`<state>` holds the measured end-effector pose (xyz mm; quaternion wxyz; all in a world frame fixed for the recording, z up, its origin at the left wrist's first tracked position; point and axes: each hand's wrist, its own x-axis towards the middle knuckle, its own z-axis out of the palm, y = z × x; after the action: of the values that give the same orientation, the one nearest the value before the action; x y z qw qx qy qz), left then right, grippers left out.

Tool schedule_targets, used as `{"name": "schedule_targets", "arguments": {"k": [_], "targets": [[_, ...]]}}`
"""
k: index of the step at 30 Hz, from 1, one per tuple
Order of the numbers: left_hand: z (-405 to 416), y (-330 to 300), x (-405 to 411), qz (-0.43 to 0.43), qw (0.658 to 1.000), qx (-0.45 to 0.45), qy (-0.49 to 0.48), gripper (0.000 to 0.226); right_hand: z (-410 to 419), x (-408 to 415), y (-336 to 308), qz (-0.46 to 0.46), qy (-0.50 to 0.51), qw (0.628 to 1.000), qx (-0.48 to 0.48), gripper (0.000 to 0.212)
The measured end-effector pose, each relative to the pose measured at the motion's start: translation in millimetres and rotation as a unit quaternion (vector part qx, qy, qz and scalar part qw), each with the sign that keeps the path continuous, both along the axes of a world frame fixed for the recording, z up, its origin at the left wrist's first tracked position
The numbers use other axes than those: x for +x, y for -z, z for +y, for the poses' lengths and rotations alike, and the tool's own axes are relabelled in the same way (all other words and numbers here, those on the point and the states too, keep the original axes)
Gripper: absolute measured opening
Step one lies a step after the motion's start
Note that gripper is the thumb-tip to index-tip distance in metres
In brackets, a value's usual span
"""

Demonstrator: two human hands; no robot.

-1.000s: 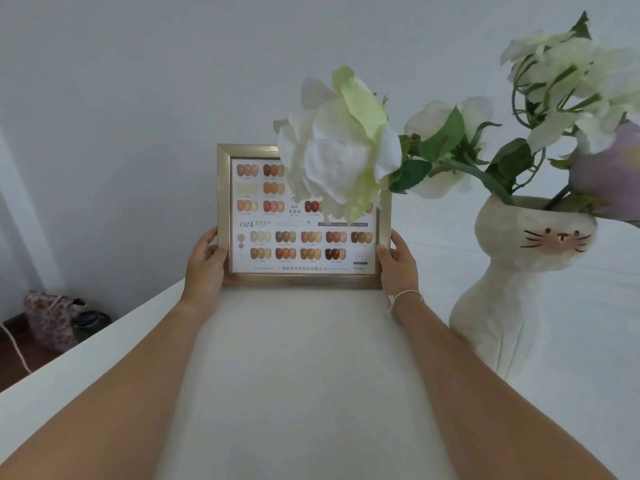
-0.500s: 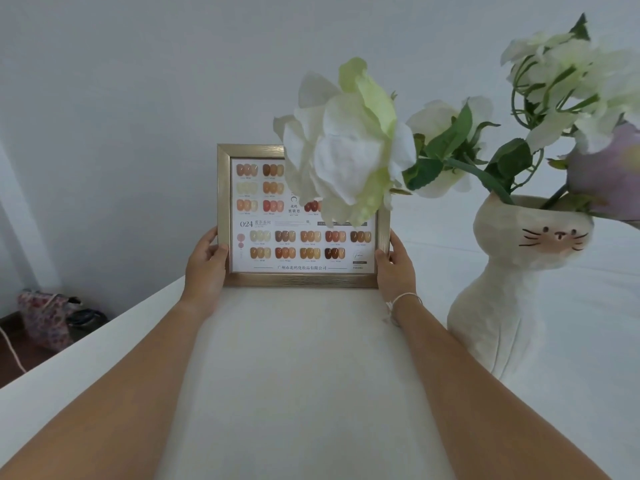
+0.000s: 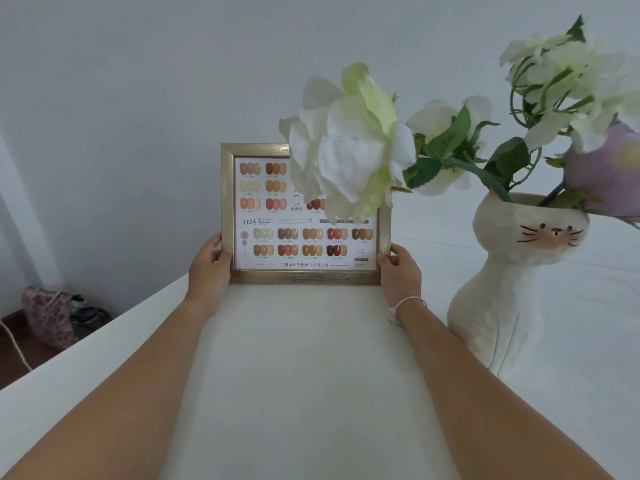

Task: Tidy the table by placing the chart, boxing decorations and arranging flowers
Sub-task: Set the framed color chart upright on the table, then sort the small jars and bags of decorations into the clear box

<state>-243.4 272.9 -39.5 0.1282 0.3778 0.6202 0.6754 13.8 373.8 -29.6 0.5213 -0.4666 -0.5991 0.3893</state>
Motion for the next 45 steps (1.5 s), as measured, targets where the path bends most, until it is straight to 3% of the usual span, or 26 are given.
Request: {"name": "schedule_targets", "arguments": {"k": [7,14,29,34,45], "targets": [[-10.3,-1.8,5.6,0.029,0.998,-0.044,-0.025,0.04,-9.2,4.0,0.7,-0.012,0.012,1.0,0.009,0.037],[-30.8,-1.6,12.3,0.053,0.995,-0.08,-0.033,0.042,-29.7,10.1,3.7,-0.089,0.042,0.994,0.046,0.044],[-117.3,-1.9,78.7,0.145,0.976,-0.157,-0.05,0.039,-127.0,67.1,2.5,-0.123,-0.027,0.991,0.046,0.037],[-149.5,0.7,116.2,0.159,0.972,-0.171,-0.021,0.036,-163.1,93.2,5.7,-0.132,-0.073,0.987,0.052,0.033],[-182.3,-0.8,219.2,0.285,0.933,-0.202,0.085,0.031,-217.1,176.4,6.3,-0.18,-0.116,0.971,0.108,0.034]]}}
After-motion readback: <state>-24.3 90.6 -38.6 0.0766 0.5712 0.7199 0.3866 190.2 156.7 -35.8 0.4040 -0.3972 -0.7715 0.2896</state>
